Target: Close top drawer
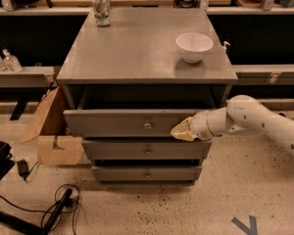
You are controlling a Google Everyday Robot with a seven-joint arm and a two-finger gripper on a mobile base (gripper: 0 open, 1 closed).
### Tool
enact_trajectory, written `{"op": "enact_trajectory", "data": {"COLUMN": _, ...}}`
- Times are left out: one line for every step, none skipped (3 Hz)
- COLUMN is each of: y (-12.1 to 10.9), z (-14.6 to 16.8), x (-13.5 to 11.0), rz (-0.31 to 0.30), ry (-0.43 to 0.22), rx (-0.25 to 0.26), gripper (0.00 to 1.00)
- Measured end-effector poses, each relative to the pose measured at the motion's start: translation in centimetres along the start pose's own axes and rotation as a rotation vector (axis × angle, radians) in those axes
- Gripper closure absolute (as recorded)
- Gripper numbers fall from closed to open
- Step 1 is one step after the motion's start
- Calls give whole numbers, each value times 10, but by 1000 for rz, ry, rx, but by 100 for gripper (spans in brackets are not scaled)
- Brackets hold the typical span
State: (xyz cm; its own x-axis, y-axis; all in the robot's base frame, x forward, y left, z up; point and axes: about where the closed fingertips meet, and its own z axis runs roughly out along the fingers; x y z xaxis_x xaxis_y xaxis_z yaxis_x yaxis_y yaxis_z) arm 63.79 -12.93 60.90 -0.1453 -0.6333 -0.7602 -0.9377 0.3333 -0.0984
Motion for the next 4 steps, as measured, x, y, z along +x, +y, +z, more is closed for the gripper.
{"op": "enact_trajectory", "data": {"y": 1, "z": 2, "x": -1, "rz": 0, "ry": -1, "rx": -5, "gripper": 8}}
{"op": "enact_trajectory", "data": {"y": 2, "z": 4, "x": -1, "rz": -1, "ry": -1, "rx": -8, "gripper": 0}}
{"op": "enact_trajectory", "data": {"y": 2, "z": 4, "x": -1, "rz": -1, "ry": -1, "rx": -8, "gripper": 0}}
{"op": "enact_trajectory", "data": {"y": 5, "z": 7, "x": -2, "rz": -9, "ry": 12, "rx": -21, "gripper": 18}}
